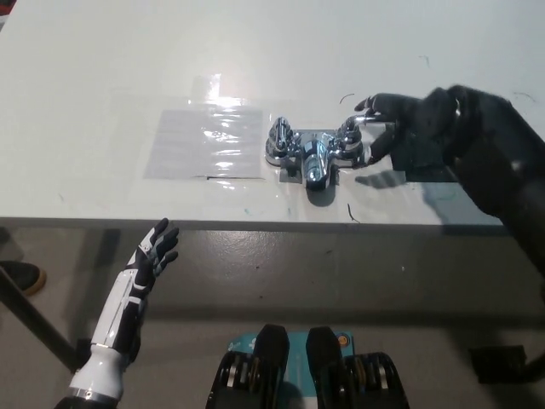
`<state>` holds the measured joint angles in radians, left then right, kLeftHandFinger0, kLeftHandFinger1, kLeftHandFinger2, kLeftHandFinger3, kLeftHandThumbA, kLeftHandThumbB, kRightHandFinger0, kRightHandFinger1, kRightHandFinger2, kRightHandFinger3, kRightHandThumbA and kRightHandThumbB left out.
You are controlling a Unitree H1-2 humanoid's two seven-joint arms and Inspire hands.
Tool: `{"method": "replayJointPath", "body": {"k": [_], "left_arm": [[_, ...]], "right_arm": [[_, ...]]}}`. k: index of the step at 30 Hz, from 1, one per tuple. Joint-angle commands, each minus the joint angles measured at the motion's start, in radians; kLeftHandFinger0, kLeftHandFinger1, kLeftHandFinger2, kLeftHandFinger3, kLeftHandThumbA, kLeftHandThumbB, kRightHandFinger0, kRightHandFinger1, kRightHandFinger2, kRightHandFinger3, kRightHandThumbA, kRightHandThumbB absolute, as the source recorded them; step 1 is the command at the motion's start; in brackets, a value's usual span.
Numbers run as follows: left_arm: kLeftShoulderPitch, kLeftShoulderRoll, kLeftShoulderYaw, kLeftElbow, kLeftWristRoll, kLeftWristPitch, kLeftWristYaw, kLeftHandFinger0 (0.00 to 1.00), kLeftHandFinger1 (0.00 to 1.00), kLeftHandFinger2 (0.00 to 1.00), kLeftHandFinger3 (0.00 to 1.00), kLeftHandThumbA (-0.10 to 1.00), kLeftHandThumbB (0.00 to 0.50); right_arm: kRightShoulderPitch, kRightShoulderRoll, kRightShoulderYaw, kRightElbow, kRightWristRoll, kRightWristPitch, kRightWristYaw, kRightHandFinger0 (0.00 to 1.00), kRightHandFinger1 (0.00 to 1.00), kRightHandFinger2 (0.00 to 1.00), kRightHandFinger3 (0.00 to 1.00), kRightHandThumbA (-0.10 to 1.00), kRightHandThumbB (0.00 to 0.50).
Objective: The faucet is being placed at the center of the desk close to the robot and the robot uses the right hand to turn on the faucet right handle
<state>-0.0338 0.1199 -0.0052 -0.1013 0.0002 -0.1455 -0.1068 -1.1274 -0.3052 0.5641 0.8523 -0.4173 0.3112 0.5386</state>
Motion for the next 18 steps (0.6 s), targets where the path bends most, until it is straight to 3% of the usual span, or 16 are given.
{"method": "replayJointPath", "body": {"k": [1, 8, 18], "left_arm": [[-0.027, 0.016, -0.005, -0.029, -0.009, -0.033, -0.016, 1.00, 1.00, 1.00, 1.00, 1.00, 0.343], [-0.029, 0.028, 0.000, -0.011, -0.017, -0.037, -0.025, 1.00, 1.00, 1.00, 1.00, 1.00, 0.337], [0.003, 0.021, 0.001, -0.011, -0.019, -0.033, -0.020, 1.00, 1.00, 1.00, 1.00, 1.00, 0.327]], "right_arm": [[0.035, -0.435, -0.233, -1.018, 0.740, 0.159, 0.428, 1.00, 1.00, 1.00, 1.00, 1.00, 0.500], [0.184, -0.456, -0.567, -1.413, 0.424, 0.159, 0.116, 1.00, 1.00, 1.00, 1.00, 1.00, 0.497], [0.106, -0.493, -0.743, -1.439, 0.294, 0.152, -0.021, 1.00, 1.00, 1.00, 1.00, 1.00, 0.487]]}}
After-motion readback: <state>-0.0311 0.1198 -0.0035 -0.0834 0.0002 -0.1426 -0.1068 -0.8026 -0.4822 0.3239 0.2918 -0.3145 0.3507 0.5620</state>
